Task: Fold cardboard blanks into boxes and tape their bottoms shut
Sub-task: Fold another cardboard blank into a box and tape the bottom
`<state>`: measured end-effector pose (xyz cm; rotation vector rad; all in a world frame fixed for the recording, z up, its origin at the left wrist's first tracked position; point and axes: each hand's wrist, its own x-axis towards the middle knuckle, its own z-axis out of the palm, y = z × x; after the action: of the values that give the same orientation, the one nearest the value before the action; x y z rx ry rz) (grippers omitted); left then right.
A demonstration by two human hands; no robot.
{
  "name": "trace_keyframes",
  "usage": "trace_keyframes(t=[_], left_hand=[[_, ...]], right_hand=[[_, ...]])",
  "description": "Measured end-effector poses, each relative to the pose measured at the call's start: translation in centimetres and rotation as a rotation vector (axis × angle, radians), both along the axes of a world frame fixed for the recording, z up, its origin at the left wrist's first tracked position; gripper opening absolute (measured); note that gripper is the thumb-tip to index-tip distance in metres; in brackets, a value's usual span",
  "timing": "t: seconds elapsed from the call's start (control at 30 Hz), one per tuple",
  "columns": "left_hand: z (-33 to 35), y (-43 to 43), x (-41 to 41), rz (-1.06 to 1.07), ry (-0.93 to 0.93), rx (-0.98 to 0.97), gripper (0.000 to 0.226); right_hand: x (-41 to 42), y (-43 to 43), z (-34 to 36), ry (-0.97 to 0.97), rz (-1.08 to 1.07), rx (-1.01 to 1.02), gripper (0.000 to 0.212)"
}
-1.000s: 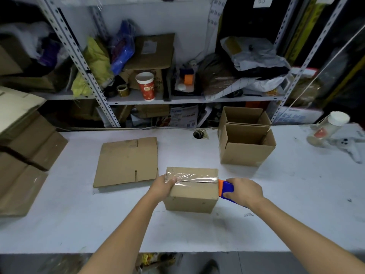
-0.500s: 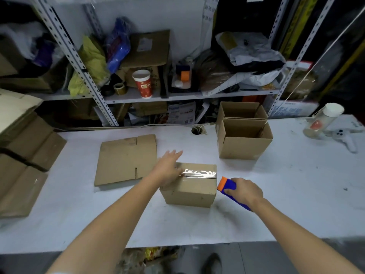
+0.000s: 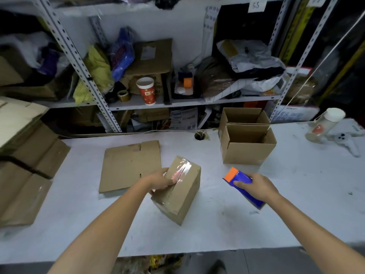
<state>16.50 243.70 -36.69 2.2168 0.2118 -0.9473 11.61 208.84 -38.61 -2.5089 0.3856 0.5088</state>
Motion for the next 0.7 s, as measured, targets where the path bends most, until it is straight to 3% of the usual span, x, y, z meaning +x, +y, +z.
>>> trace_keyframes(t=[0.1, 0.2, 0.33, 0.43, 0.53, 0.6, 0.7], left_hand=[[-0.7, 0.6, -1.9, 0.159, 0.036, -0.125, 0.048], [-1.9, -0.8, -2.8, 0.296, 0.024, -0.197, 0.064], [-2.3, -3.5, -3.0, 0.381, 0.004, -0.235, 0.064], [-2.0, -3.9, -2.8, 0.326, 0.006, -0.159, 0.067], [-1.2, -2.9, -1.7, 0.256, -0.196, -0.03, 0.073], [0.5, -2.4, -1.2, 0.305, -0.222, -0.289, 0.07], [2.9, -2.1, -0.8, 0.274, -0.045, -0.648, 0.066]], right_hand=[[0.7, 0.7, 0.7, -0.031, 0.004, 0.107, 0.044], [1.3, 2.1, 1.5, -0.078, 0.083, 0.213, 0.054], [1.8, 4.5, 3.5, -0.121, 0.244, 0.205, 0.064], [2.2, 5.8, 4.9, -0.133, 0.364, 0.134, 0.065], [2.6, 6.7, 5.9, -0.121, 0.451, 0.128, 0.066], [2.8, 7.2, 6.6, -0.111, 0.491, 0.153, 0.066], [3.3, 8.1, 7.5, -0.105, 0.548, 0.175, 0.065]])
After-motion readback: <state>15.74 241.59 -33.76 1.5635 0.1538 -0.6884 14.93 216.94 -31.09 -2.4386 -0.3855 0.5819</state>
